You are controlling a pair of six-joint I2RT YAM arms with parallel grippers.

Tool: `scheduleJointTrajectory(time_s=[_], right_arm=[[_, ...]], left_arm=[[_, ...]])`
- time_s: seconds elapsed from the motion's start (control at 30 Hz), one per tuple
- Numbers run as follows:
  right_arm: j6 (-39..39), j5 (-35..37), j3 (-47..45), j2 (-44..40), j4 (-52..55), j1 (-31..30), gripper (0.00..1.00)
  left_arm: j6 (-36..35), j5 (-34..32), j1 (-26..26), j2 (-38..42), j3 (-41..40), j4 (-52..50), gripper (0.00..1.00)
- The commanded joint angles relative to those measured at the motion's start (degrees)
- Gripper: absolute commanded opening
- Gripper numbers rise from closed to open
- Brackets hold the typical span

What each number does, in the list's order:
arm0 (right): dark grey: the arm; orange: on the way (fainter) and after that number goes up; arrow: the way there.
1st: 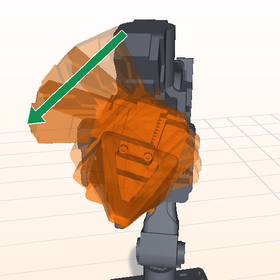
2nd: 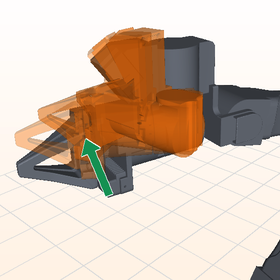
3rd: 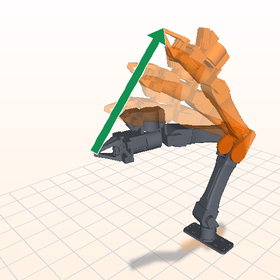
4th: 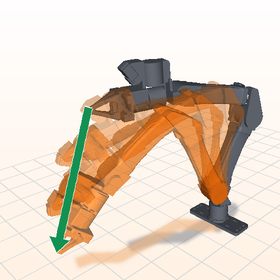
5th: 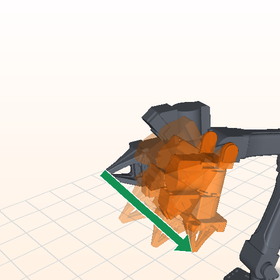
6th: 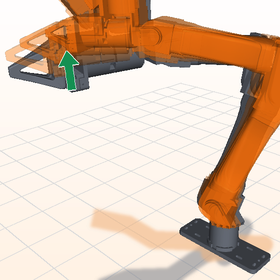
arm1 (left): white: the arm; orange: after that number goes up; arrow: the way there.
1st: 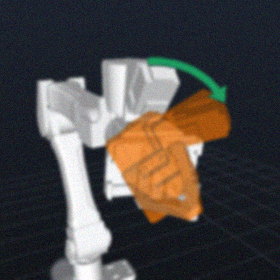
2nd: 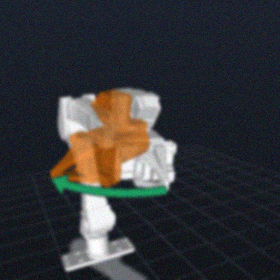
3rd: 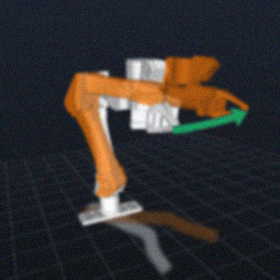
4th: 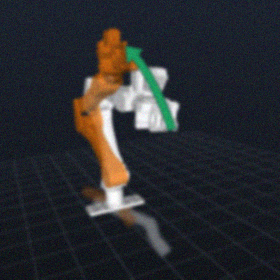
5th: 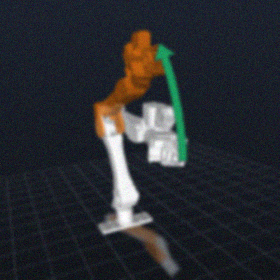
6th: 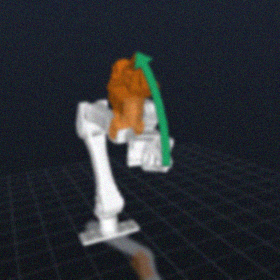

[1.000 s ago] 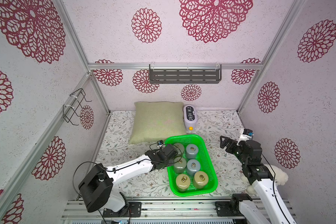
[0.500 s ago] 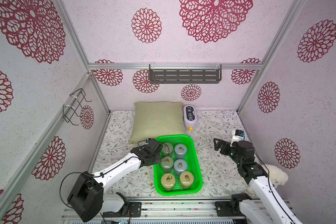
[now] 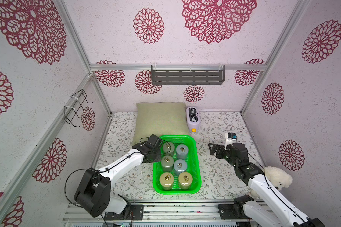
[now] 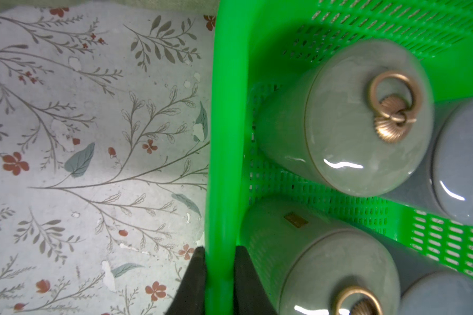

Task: Take the tea canister out of the basket
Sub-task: Move the basket to the center of the board.

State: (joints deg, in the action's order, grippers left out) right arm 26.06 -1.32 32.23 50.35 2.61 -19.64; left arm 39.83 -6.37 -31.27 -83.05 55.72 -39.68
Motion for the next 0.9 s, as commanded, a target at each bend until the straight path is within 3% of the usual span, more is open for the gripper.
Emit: scheduleJointTrajectory(time_s=[0.0, 0.1, 0.13, 0.2, 0.27, 0.33, 0.37, 0.57, 0.87], right_arm=[[0.52, 1.76, 0.29, 0.14, -2.61, -2.32, 0.99], [0.19, 1.28, 0.55, 0.65, -3.18, -4.22, 0.99], [-0.16, 0.62, 0.72, 0.92, -3.52, -4.71, 0.99], [-1.02, 0.25, 1.70, 1.86, -3.07, -6.20, 0.99], [-2.18, 0.79, 3.68, 3.25, -1.44, -8.32, 0.99], [-2.87, 1.24, 6.22, 5.13, 0.80, -10.26, 0.99], [-3.41, 1.30, 7.91, 6.58, 2.11, -11.51, 0.99], [-6.15, 4.40, 18.01, 16.98, 7.48, -18.71, 0.99], [-9.03, 5.49, 34.35, 34.50, 18.60, -21.81, 0.99]], left_arm=[[2.03, -4.11, 2.15, -2.17, 0.47, 5.78, 0.11], [2.40, -3.66, 2.11, -0.10, -0.59, 6.15, 0.31], [2.53, -3.73, 2.08, 0.81, -1.06, 5.96, 0.43], [2.53, -4.02, 2.09, 3.22, -1.99, 5.93, 0.55], [2.73, -4.18, 2.04, 6.28, -3.17, 6.01, 0.76], [2.24, -3.44, 2.03, 9.41, -4.06, 6.49, 0.89], [1.97, -2.78, 2.09, 11.06, -4.45, 6.83, 1.00], [1.82, 2.28, 1.92, 18.26, -6.22, 8.64, 0.97], [2.33, 7.50, 0.32, 27.75, -14.95, 18.35, 0.97]])
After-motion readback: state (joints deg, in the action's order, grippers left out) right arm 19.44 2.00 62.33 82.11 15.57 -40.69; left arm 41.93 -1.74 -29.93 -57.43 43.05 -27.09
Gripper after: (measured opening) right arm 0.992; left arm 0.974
